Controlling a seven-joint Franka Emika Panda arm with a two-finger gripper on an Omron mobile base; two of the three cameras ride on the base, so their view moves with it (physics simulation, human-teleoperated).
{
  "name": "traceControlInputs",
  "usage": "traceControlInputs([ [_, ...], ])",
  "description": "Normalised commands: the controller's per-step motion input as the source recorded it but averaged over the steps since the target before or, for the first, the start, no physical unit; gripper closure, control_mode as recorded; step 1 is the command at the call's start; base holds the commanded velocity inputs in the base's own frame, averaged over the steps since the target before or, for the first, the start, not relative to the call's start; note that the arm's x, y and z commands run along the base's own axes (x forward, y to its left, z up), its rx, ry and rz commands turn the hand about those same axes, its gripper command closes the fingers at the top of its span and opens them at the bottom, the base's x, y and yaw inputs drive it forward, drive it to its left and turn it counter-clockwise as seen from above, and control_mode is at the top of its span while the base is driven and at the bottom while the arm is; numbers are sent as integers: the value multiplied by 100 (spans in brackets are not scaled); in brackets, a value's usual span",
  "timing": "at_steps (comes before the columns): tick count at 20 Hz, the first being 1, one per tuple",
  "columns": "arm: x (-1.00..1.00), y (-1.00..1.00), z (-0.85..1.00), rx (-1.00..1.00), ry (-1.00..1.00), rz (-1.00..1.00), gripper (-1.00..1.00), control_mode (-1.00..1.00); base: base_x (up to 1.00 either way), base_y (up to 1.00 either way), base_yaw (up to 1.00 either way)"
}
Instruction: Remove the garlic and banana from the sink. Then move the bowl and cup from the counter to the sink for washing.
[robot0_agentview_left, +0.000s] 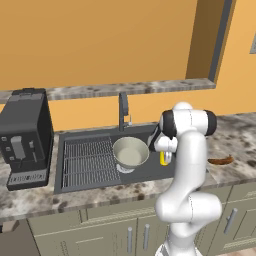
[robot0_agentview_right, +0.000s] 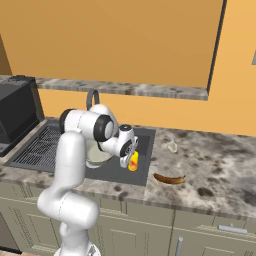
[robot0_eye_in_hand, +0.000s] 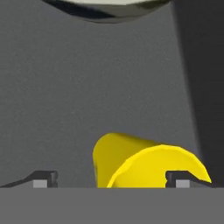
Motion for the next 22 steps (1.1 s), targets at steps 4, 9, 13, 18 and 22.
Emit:
traceControlInputs([
  [4,-1,1,19,0,0,0,-100,-100,0,0,0],
  [9,-8,2,24,0,0,-1,-100,-100,0,0,0],
  [13,-13,0,27,0,0,-10,-100,-100,0,0,0],
  [18,-12,3,31,0,0,-11,-100,-100,0,0,0],
  [22,-11,10,35,0,0,-11,-100,-100,0,0,0],
])
